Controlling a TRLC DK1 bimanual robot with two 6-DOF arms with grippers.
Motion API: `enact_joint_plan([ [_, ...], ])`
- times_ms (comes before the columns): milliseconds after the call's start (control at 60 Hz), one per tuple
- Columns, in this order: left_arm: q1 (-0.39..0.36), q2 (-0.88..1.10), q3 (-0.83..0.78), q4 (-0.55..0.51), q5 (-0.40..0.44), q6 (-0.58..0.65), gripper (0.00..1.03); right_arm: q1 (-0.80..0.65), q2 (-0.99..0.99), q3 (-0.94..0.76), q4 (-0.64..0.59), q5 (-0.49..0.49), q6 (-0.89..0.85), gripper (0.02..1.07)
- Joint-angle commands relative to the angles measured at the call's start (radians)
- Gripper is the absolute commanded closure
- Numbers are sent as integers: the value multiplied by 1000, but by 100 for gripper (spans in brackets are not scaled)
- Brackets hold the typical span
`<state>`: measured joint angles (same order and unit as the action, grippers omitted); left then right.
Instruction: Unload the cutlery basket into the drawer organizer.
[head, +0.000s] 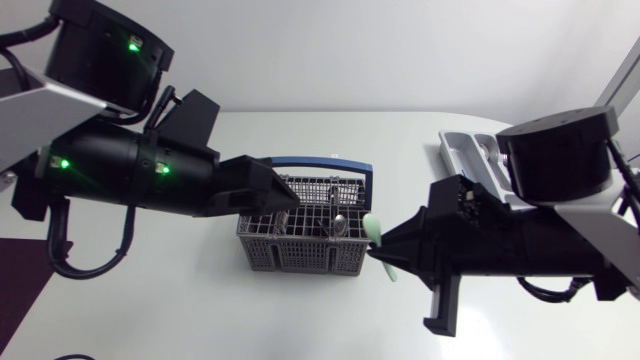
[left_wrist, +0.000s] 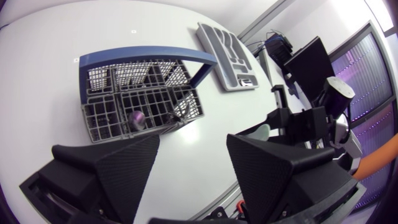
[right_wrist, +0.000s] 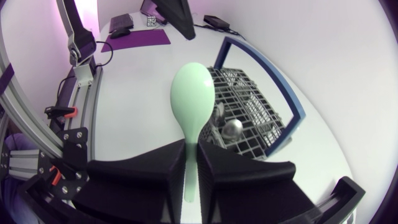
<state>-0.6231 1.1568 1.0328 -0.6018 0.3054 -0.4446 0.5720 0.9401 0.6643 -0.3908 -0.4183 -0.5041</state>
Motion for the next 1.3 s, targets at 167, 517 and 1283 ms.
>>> enact_joint_plan([
  [167, -41, 49, 36, -19, -89, 21, 27, -282, -54, -29, -118, -89, -215, 101],
  [517, -92, 89, 46, -23, -178, 27, 27, -669, 3, -45, -191, -241, -527, 101],
  [1283, -129, 96, 15, -29, -281, 46, 27, -1167, 625, 316, -189, -246, -1102, 101],
])
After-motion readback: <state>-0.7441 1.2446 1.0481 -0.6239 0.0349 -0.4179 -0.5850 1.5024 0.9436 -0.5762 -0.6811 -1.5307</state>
